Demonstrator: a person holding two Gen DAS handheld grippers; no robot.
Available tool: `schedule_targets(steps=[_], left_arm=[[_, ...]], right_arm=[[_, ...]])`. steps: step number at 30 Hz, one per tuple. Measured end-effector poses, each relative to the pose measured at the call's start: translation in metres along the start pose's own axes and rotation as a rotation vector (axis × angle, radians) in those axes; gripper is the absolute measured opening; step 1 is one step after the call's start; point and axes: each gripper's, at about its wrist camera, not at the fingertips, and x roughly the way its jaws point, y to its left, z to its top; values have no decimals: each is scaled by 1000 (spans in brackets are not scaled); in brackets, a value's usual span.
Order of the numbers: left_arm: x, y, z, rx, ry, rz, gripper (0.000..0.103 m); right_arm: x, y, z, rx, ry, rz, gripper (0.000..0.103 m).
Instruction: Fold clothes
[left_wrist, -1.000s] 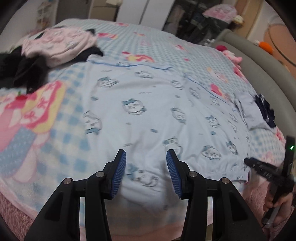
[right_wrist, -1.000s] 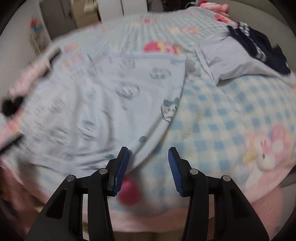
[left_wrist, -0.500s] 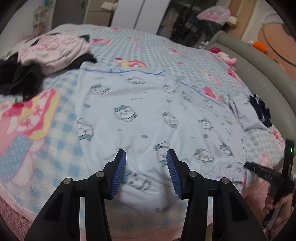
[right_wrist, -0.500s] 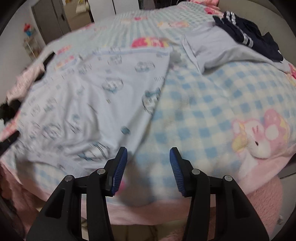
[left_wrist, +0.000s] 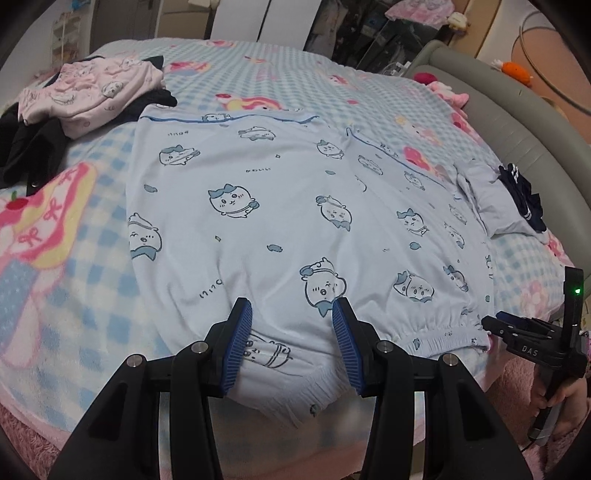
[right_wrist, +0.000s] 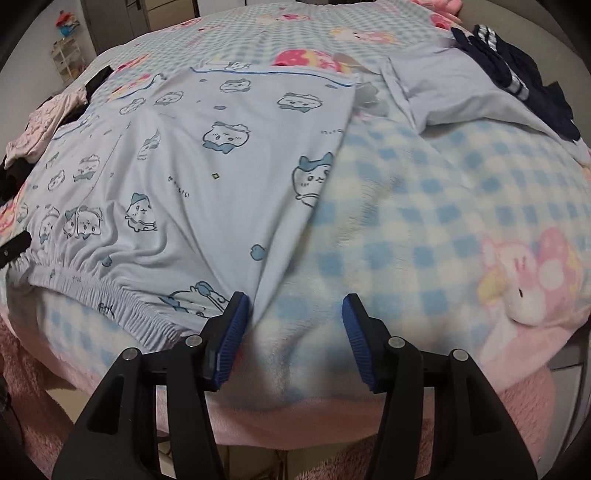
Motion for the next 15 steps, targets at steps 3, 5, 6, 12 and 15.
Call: schedule_targets(steps=[3,5,6,12,15], left_arm=[[-3,-1,1,14,-11,15,48],[-6,6,2,-12,-9,18,48],[-8,12,3,-37,-11,14,48],[-24,33,-2,-107,-14,58,48],[-20,35,-8,-94,32,131,46]], right_arm=[[-2,-2,-2,1,4,-25,53],[-5,-5,-2,22,-2,-10,53],[-8,-7,-2,42,-9,8,53],[-27,0,0,118,-9,266,53],[-30,20,3,107,34,384,53]])
